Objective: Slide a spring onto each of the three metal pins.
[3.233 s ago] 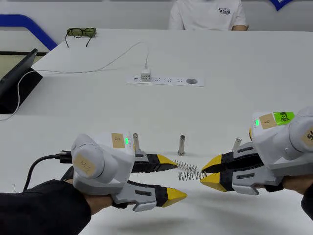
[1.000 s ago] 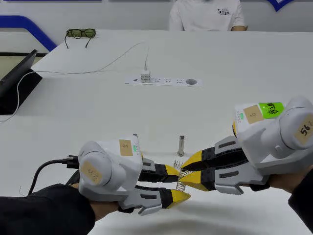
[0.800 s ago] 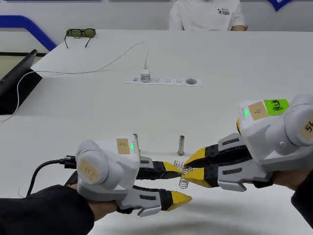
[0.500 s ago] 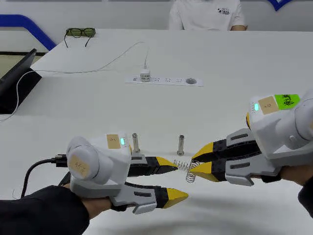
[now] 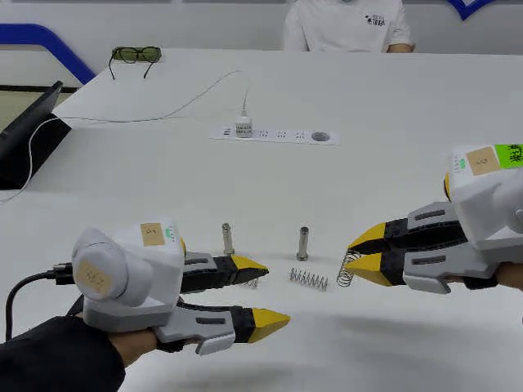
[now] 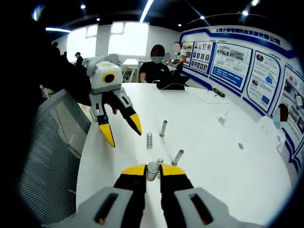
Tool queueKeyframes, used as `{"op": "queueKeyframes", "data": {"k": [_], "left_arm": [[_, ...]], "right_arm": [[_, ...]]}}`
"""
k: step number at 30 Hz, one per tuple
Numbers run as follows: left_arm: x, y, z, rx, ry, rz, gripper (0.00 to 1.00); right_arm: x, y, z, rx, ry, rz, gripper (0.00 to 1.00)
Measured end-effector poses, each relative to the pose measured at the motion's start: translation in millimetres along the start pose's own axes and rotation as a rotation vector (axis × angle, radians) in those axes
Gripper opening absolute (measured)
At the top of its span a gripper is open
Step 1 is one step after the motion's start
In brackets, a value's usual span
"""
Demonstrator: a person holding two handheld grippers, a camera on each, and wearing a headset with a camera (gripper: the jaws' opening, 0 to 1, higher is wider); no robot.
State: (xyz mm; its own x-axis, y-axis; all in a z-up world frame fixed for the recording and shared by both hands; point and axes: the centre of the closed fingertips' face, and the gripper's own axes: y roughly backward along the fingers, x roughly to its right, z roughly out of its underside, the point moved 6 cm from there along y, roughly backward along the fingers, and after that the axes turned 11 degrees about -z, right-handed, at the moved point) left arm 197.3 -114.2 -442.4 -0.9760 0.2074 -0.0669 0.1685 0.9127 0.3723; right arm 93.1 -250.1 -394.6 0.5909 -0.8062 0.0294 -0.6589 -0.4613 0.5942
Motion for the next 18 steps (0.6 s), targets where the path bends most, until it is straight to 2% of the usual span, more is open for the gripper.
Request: {"op": "queueKeyframes", "data": {"k": [8, 18], "left_arm": [[-3.2, 10.4, 5.2, 0.0, 0.025, -0.031, 0.4], [-6.5, 15.9, 8.5, 0.001, 0.04, -0.056, 0.4]], "right_arm": [[10.9, 13.6, 4.1, 0.002, -0.016, 0.046, 0.12], [24.0, 26.5, 7.8, -0.008, -0.022, 0.092, 0.12]]}}
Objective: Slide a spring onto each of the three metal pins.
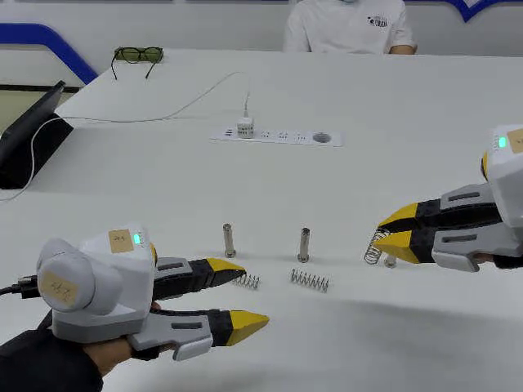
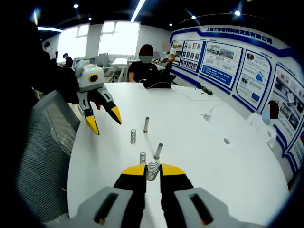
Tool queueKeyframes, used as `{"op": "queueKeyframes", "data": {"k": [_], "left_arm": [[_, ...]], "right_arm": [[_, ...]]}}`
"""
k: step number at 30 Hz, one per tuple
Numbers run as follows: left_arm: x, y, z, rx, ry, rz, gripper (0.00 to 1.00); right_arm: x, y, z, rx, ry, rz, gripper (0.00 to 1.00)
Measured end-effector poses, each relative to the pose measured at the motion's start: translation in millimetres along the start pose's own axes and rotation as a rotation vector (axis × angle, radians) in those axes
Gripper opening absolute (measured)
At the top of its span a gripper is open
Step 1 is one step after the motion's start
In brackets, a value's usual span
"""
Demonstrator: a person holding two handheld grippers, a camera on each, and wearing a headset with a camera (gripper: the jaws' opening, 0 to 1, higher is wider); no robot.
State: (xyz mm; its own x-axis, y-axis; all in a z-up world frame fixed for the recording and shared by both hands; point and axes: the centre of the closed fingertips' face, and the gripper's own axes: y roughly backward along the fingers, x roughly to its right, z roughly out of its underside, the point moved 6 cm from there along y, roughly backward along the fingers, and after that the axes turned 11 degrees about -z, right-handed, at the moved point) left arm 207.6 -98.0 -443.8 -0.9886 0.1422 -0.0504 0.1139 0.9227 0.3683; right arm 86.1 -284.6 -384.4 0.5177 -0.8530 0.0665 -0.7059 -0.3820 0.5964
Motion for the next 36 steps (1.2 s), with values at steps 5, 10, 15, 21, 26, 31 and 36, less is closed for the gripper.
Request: {"op": "queueKeyframes", "data": {"k": [5, 10, 15, 21, 26, 31, 36], "left_arm": [[-1.3, 2.0, 1.0, 0.003, 0.008, -0.011, 0.4], [-2.4, 3.4, 1.7, 0.006, 0.012, -0.019, 0.4], [-3.2, 4.1, 2.9, 0.006, 0.019, -0.025, 0.4], [-2.1, 4.1, 4.1, 0.008, 0.023, -0.026, 0.4], [-3.3, 5.2, 4.9, 0.006, 0.024, -0.032, 0.4], [-4.1, 5.6, 5.3, 0.005, 0.026, -0.035, 0.39], [-3.8, 5.5, 5.4, 0.004, 0.027, -0.035, 0.39]], "right_arm": [[10.4, 8.1, 2.2, -0.001, -0.007, 0.033, 0.12], [20.7, 15.4, 5.4, -0.008, -0.015, 0.067, 0.12], [31.7, 20.9, 6.7, -0.009, -0.021, 0.096, 0.12], [43.9, 20.0, 15.2, -0.03, -0.04, 0.126, 0.12], [47.6, 16.6, 23.4, -0.047, -0.06, 0.13, 0.12], [51.4, 13.8, 28.8, -0.05, -0.077, 0.135, 0.12], [52.7, 10.6, 31.8, -0.055, -0.084, 0.133, 0.12]]}}
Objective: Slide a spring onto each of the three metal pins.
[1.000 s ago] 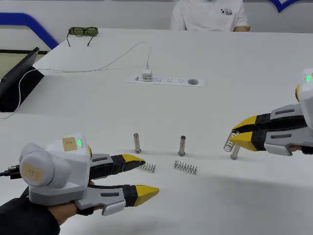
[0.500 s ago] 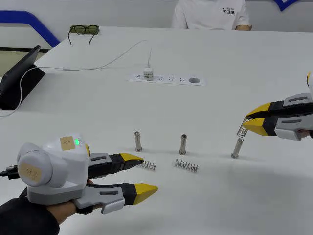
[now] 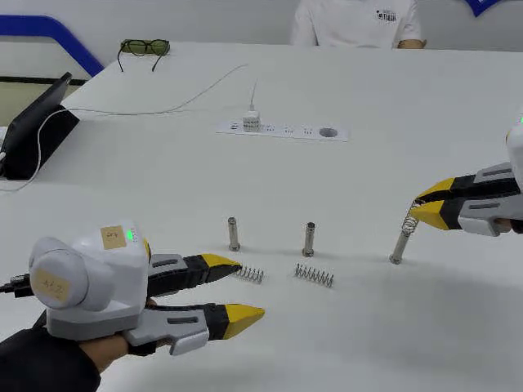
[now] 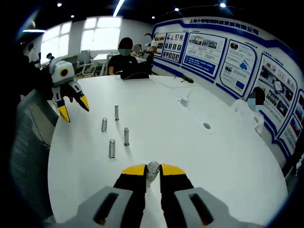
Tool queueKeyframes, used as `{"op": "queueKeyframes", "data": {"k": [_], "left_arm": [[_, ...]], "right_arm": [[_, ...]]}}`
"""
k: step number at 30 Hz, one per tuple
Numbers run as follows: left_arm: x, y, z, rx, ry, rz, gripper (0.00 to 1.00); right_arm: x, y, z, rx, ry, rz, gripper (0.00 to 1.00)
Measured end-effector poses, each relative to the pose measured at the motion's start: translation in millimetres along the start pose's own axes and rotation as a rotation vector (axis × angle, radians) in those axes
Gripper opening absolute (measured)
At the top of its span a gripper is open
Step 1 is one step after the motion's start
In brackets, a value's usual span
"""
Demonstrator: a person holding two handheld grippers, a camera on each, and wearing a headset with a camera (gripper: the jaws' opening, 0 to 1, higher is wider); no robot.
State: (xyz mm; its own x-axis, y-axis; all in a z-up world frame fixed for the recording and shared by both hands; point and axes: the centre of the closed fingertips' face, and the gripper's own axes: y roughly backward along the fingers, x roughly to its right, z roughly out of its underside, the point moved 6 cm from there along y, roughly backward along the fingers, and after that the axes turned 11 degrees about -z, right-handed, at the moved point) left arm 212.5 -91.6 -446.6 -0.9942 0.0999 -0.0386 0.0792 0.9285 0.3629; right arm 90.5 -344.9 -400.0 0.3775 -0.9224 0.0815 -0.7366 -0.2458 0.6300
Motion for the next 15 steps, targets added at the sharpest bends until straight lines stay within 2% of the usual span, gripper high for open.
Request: {"op": "queueKeyframes", "data": {"k": [15], "left_arm": [[0.7, 0.3, 0.3, -0.006, -0.001, 0.001, 0.39]], "right_arm": [[2.0, -9.4, 10.2, -0.015, -0.017, -0.003, 0.12]]}}
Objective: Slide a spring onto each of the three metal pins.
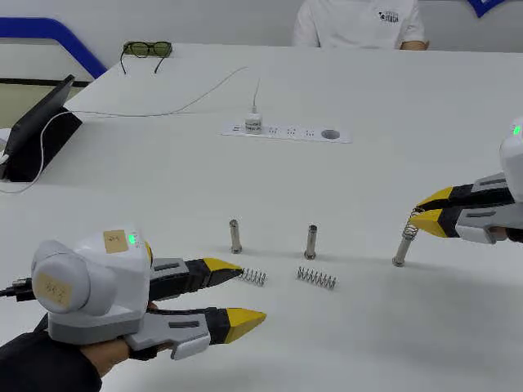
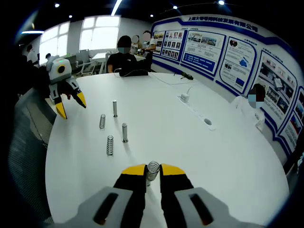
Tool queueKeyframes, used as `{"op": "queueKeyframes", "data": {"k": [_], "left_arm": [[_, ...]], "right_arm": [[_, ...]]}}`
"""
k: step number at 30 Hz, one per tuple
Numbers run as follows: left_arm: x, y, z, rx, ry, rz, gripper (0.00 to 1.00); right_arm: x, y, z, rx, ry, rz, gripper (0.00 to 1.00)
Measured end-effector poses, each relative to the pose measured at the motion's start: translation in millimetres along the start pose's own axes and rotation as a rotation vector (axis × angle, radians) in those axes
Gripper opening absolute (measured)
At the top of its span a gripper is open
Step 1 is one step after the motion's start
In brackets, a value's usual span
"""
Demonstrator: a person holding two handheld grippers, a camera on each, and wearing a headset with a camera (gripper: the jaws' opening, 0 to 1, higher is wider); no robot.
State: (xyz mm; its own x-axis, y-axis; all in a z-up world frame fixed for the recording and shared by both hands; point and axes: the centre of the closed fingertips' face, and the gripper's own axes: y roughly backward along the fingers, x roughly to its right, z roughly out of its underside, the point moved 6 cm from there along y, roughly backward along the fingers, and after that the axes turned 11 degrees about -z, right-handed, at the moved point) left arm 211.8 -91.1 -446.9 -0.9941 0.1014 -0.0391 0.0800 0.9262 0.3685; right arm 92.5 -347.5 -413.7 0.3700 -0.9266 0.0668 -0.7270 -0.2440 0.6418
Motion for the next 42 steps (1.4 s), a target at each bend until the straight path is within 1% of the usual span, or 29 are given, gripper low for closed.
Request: {"op": "queueKeyframes", "data": {"k": [12, 19, 36, 42], "left_arm": [[1.3, 0.5, -0.3, -0.004, 0.001, 0.0, 0.38], [1.5, 0.4, 0.2, -0.005, 0.002, 0.001, 0.38], [2.0, 0.0, 1.4, -0.003, 0.007, -0.002, 0.38], [2.9, 0.0, 1.0, -0.003, 0.007, -0.002, 0.38]], "right_arm": [[0.5, -13.6, 14.5, -0.023, -0.024, -0.005, 0.12], [0.1, -20.7, 19.8, -0.037, -0.031, -0.005, 0.12], [-0.1, -28.2, 33.7, -0.064, -0.053, 0.0, 0.12], [0.4, -27.7, 33.9, -0.054, -0.062, 0.004, 0.12]]}}
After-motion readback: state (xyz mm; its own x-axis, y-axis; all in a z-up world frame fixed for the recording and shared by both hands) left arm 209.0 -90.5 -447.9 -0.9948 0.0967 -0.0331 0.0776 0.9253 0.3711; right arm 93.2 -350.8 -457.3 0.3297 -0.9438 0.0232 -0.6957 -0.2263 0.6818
